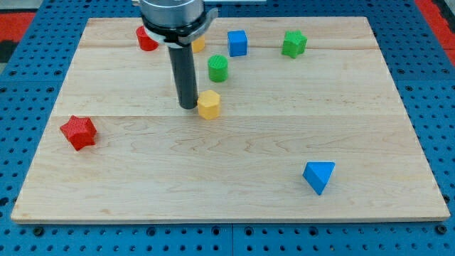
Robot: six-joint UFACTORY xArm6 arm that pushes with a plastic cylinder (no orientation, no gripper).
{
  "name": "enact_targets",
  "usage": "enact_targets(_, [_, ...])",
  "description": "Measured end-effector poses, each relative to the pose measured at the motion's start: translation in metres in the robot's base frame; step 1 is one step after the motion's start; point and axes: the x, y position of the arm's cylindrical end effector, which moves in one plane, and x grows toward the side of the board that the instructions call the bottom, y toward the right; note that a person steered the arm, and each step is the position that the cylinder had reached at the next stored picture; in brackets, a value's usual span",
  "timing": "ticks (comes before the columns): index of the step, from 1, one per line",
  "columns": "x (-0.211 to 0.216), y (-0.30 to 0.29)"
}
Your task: Slide the blue triangle close to the yellow hexagon
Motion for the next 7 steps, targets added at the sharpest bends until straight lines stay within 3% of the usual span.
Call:
enact_targets(2, [0.009,0.011])
enact_targets(3, [0.046,0.011])
enact_targets(4, [0.067,0.058])
enact_targets(5, [0.068,0.159])
enact_targets(7, [0.136,0.265])
